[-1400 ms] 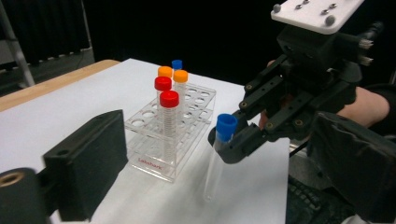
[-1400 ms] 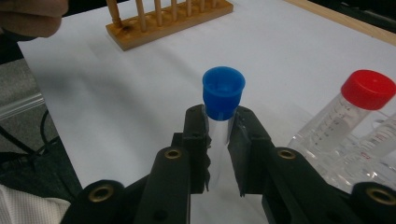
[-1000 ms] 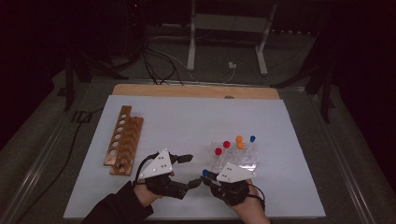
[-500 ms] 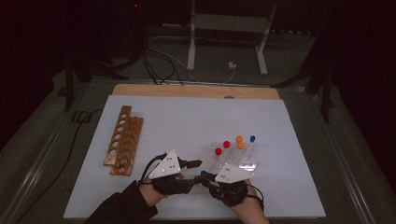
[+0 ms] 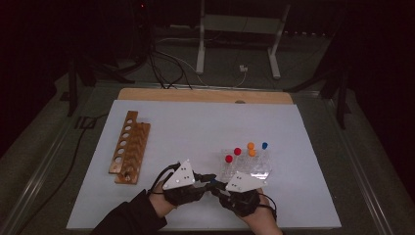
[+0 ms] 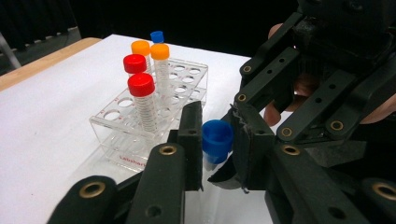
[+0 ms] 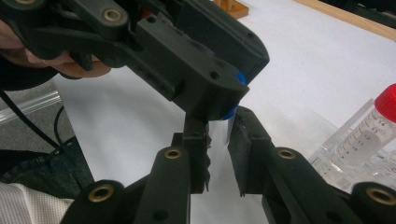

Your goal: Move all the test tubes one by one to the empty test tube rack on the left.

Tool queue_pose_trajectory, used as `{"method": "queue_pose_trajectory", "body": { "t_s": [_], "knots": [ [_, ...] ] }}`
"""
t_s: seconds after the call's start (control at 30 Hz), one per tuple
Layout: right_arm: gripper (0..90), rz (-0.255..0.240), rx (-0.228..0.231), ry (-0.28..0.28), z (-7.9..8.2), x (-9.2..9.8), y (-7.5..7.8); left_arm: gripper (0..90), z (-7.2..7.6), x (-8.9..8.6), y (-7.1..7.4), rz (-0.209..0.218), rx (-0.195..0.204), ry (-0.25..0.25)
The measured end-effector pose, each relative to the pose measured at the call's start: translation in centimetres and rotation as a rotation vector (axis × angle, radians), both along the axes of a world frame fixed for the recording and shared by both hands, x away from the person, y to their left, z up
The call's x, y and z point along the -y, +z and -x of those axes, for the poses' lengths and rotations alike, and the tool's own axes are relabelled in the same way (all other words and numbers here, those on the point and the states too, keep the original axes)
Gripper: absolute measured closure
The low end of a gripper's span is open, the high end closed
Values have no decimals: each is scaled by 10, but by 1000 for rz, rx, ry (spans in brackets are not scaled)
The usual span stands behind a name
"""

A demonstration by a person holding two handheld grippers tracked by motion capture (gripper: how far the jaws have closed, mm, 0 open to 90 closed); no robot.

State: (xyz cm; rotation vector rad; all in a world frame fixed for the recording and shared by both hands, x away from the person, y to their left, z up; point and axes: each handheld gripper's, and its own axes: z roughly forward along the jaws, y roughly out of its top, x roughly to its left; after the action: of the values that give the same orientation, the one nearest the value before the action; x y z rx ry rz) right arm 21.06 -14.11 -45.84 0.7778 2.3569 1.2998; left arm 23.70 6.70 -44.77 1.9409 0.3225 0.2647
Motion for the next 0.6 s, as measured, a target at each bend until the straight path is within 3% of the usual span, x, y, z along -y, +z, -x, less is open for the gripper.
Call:
{"method": "queue_pose_trajectory", "body": {
  "t_s": [0.2, 0.27, 0.4, 0.6],
  "knots": [
    [727, -25, -16, 7, -2, 1, 0, 778, -1, -2, 0, 9, -2, 1],
    [597, -26, -39, 19, -3, 1, -1, 778, -1, -4, 3, 20, 3, 4],
    [371, -25, -28, 11, -5, 3, 3, 779, -2, -12, 9, 20, 23, 27],
    [169, -108, -9, 6, -8, 17, 12, 779, -9, -25, 18, 17, 33, 68]
  ]
}}
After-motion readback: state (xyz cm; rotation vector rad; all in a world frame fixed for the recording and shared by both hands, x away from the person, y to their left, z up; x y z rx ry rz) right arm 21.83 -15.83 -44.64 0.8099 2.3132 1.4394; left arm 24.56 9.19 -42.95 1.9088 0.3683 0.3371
